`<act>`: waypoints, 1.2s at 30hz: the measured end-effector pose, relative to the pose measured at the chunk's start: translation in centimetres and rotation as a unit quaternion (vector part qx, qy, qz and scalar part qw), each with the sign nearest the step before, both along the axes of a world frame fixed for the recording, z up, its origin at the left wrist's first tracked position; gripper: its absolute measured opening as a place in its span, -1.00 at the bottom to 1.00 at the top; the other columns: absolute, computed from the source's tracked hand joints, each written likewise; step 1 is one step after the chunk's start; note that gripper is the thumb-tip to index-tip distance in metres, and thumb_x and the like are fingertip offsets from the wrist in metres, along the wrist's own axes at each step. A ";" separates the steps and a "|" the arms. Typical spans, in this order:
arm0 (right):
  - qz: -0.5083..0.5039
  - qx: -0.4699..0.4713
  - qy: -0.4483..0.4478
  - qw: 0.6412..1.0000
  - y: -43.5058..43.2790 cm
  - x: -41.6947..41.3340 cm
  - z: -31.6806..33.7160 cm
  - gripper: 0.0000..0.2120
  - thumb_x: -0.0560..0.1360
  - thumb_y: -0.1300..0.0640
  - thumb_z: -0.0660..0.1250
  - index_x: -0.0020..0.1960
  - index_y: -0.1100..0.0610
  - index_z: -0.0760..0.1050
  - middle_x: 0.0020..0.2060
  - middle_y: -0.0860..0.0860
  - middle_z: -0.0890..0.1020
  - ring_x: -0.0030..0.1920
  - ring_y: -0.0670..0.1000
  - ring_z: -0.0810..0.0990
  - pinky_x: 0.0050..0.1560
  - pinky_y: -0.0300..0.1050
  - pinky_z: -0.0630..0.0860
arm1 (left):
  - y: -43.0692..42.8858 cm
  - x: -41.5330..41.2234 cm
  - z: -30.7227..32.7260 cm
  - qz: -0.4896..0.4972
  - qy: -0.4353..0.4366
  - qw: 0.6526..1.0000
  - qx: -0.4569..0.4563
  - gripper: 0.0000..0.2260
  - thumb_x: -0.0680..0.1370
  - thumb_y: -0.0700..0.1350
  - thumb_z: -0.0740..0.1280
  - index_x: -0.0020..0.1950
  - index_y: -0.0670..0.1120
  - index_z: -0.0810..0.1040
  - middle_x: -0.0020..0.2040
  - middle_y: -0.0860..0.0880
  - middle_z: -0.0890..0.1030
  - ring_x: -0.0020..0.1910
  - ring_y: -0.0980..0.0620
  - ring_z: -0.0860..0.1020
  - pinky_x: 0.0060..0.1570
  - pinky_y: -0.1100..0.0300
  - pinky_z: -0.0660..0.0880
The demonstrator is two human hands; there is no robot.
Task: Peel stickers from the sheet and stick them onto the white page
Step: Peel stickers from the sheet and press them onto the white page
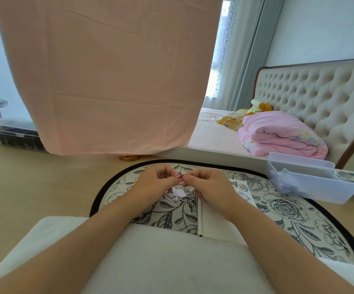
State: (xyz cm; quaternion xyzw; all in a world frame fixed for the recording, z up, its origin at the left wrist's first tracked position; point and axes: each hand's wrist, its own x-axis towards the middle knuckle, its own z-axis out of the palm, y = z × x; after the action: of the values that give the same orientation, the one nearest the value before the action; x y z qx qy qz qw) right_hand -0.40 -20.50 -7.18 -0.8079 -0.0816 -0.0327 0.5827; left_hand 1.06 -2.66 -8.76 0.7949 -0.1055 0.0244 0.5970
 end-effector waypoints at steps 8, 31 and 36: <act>-0.027 -0.031 -0.033 0.999 0.2 0.0 -0.1 -0.93 0.50 0.10 0.48 -0.11 0.08 0.72 -0.28 -0.04 0.73 -0.41 -0.26 0.56 -0.34 -0.44 0.40 | -0.6 -0.6 -0.2 0.044 -0.034 0.998 -0.019 -0.98 0.53 -0.14 0.46 -0.08 -0.06 0.65 -0.19 -0.10 0.69 -0.34 0.12 0.57 -0.32 0.31 0.52; -0.124 -0.353 -0.359 0.855 0.4 -0.4 -0.7 -0.87 0.42 -0.05 0.38 -0.29 -0.08 0.61 -0.33 -0.20 0.63 -0.40 -0.15 0.50 -0.39 -0.25 0.36 | -1.2 -1.2 -0.3 0.062 -0.066 0.996 0.018 -0.90 0.49 -0.13 0.46 -0.21 0.03 0.69 -0.32 0.05 0.69 -0.39 0.19 0.53 -0.29 0.23 0.51; -0.031 -0.085 -0.131 0.987 0.7 -0.7 0.9 -0.84 0.48 0.06 0.45 -0.27 0.01 0.71 -0.44 -0.11 0.63 -0.46 -0.16 0.42 -0.34 -0.28 0.42 | -0.6 -1.0 0.0 0.059 -0.085 0.994 -0.032 -0.87 0.51 -0.16 0.45 -0.22 0.03 0.65 -0.24 -0.12 0.67 -0.33 0.09 0.54 -0.25 0.21 0.51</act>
State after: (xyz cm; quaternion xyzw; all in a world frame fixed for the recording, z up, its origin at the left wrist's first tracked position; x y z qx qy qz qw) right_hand -1.12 -19.76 -6.25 -0.8455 -0.1344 -0.1495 0.4947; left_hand 0.04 -3.27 -8.78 0.7751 -0.1083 0.1304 0.6086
